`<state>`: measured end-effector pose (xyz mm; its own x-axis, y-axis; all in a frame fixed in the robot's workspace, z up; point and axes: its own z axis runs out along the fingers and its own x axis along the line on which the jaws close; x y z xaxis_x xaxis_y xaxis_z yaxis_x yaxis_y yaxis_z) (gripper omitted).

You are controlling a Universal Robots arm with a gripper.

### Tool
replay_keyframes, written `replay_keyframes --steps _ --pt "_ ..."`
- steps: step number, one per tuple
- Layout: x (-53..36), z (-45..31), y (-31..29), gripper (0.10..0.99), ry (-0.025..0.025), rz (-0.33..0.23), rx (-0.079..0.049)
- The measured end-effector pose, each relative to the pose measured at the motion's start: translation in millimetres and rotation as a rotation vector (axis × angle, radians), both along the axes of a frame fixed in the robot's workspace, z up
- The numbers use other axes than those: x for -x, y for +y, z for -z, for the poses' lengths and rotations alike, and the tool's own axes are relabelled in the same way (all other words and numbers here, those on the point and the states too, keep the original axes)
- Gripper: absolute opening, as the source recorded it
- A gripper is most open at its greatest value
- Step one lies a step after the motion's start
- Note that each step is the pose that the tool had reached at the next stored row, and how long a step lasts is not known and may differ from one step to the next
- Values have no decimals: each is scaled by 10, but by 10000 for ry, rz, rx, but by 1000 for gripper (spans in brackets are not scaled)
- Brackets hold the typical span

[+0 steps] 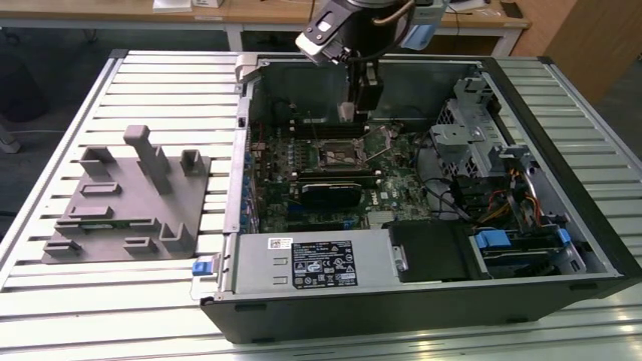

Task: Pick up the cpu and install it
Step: 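Place the cpu into insertion slot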

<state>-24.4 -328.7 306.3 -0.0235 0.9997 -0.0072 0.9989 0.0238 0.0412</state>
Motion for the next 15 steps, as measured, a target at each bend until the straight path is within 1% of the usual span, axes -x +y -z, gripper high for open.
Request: replay_keyframes --steps 6,12,15 --pt "0 103 0 529 0 0 -8" --pt "0 179 -1 529 0 -1 -21" --pt "1 229 -1 529 0 -1 -22"
